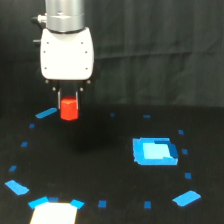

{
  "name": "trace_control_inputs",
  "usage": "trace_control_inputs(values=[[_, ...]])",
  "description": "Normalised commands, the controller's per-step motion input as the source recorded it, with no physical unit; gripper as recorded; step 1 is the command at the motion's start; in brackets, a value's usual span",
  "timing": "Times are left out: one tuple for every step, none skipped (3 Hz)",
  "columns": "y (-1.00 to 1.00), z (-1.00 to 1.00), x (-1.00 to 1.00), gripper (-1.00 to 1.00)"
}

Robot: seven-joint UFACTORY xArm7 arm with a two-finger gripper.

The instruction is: Pick up the red object from the table

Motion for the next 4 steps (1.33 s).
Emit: trace_control_inputs(values=[[0.1,0.08,0.0,-0.97],[0.31,0.4,-0.2,-1.0],[0.18,0.05,0.11,-1.0],[-0.01,0.07,0.02,-0.91]])
